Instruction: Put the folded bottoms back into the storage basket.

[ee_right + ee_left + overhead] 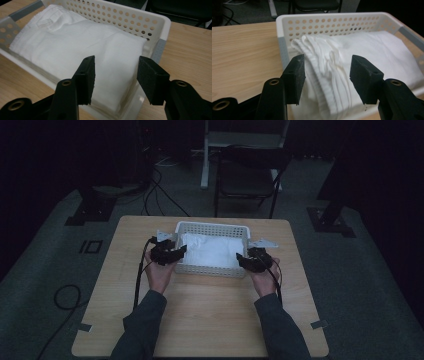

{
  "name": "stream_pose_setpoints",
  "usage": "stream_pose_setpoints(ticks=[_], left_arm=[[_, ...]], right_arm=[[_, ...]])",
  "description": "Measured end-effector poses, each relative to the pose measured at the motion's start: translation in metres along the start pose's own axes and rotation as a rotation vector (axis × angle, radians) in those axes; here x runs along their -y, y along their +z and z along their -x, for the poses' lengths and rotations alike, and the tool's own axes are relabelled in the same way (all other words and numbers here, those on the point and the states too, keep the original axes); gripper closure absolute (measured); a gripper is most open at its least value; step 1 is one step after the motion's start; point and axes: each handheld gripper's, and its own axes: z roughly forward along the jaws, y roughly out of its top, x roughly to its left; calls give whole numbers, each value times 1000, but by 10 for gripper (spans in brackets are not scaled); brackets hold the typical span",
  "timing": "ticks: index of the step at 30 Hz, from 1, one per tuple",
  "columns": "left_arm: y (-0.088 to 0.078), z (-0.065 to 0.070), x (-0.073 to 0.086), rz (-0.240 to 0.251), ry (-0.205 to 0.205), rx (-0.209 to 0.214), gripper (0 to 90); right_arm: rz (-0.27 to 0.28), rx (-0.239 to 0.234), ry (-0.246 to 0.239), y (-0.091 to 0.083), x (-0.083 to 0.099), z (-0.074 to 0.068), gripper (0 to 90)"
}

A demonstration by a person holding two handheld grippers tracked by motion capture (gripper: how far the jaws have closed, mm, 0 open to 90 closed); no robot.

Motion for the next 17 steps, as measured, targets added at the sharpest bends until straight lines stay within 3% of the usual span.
stream_pose_setpoints(ticks=[6,11,14,17], left_arm=[[-14,2,17,1,17,-24,440],[-18,5,29,0,34,-41,432],[-20,5,38,0,35,-52,432],[-20,2,41,-3,10,-49,431]], right_arm=[[7,13,5,-12,13,3,500],[6,21,42,-17,25,13,500],[-5,28,54,-18,30,18,500],[-1,37,75,-22,32,24,499]])
